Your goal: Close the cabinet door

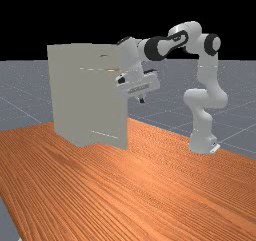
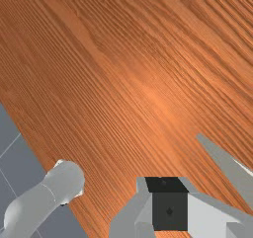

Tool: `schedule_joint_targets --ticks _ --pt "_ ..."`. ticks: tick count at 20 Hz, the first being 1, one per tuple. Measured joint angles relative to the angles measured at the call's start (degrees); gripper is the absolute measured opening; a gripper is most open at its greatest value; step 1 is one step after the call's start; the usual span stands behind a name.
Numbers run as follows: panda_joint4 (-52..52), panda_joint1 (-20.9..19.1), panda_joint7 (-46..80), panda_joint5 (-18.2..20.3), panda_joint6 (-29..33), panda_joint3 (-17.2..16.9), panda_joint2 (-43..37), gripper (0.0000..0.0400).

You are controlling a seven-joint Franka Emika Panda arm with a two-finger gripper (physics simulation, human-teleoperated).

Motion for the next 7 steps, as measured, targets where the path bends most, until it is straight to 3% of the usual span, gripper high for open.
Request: schedule_joint_targets --ticks 1,4,7 --pt "-0.1 1.7 -2.3 -0.6 0.1 -4.5 0.8 0.0" --pt "-0.8 -4.9 0.7 -0.5 0.6 -16.4 1.8 0.0" --pt "-3.0 -4.3 18.8 1.6 3.3 -21.4 0.0 0.0"
